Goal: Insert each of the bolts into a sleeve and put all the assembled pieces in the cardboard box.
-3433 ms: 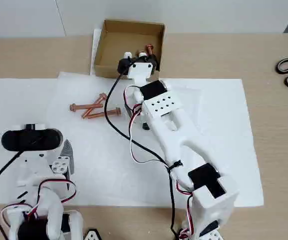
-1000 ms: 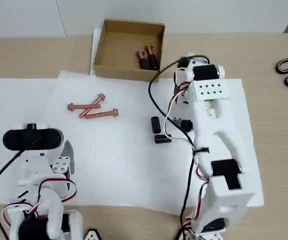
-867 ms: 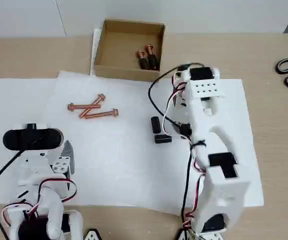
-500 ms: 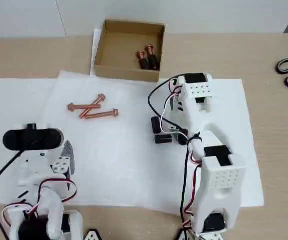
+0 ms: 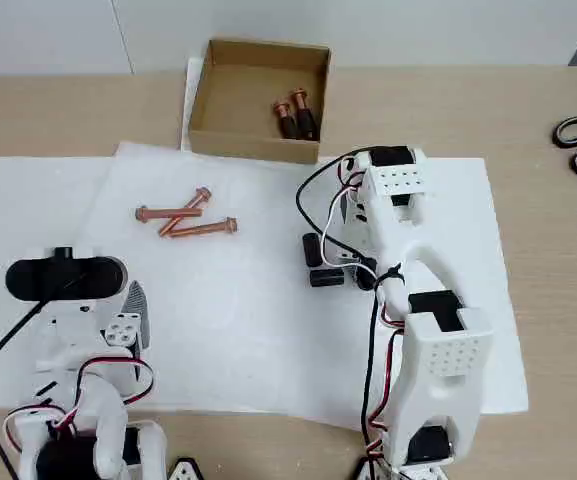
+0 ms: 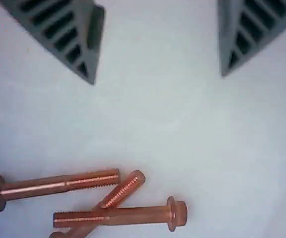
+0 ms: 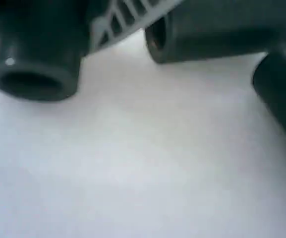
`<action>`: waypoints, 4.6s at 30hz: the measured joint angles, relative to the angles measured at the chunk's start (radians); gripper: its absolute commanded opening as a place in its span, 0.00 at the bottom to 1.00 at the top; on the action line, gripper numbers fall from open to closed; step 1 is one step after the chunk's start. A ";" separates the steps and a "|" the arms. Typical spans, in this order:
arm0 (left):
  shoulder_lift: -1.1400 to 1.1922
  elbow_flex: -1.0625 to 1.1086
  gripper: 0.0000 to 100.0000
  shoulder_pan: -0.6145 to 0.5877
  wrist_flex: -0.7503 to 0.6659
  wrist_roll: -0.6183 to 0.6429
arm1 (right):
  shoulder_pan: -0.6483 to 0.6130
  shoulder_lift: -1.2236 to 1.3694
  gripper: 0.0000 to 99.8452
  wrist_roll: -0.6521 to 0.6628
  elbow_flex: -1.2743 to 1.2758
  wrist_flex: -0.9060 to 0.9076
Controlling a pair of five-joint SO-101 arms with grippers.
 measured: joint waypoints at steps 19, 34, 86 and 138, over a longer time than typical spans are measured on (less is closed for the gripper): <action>0.000 0.000 0.16 0.000 0.000 0.000 | 0.012 0.003 0.10 0.040 -0.143 0.064; 0.000 0.000 0.16 0.000 0.000 0.000 | 0.025 0.009 0.11 0.064 -0.161 0.066; 0.000 0.000 0.16 0.000 0.000 0.000 | 0.031 0.006 0.01 0.118 -0.032 0.055; 0.000 0.000 0.16 0.000 0.000 0.000 | 0.041 0.049 0.07 0.462 -0.092 -0.193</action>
